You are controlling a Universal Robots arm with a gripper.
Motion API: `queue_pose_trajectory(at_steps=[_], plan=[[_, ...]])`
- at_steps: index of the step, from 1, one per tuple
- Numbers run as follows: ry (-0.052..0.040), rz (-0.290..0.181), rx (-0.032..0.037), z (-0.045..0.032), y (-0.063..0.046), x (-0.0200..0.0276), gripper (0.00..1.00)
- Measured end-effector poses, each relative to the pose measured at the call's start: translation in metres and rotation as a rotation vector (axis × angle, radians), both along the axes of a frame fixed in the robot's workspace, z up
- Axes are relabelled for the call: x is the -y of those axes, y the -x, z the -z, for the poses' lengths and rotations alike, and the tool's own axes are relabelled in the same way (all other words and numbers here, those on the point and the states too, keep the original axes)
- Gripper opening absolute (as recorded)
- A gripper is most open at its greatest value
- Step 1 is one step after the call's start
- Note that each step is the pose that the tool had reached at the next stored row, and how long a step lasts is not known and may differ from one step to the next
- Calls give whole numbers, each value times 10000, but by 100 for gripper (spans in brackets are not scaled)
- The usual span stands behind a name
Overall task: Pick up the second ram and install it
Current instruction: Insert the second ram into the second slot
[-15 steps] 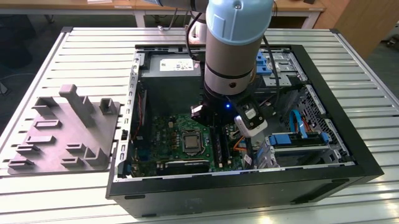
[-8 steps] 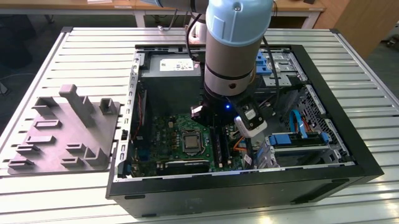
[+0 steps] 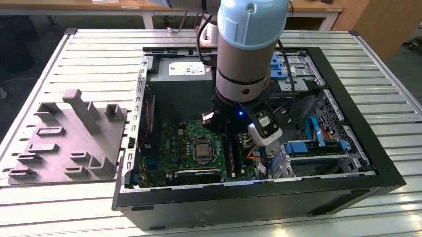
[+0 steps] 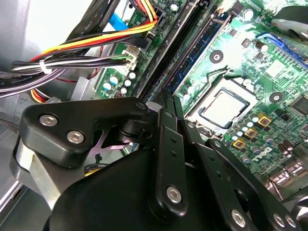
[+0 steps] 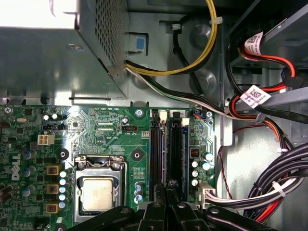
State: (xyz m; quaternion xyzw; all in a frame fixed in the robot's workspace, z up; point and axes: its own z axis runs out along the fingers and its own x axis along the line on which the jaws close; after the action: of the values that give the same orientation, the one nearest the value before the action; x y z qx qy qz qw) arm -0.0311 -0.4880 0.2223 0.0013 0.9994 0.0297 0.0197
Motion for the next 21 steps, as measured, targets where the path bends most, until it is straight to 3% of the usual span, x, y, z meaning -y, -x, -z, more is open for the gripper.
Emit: queue_pose_trajectory(at_steps=[17,21], plan=[[0,0,0,17,0,0,12],[-73,0,1,17,0,0,12]])
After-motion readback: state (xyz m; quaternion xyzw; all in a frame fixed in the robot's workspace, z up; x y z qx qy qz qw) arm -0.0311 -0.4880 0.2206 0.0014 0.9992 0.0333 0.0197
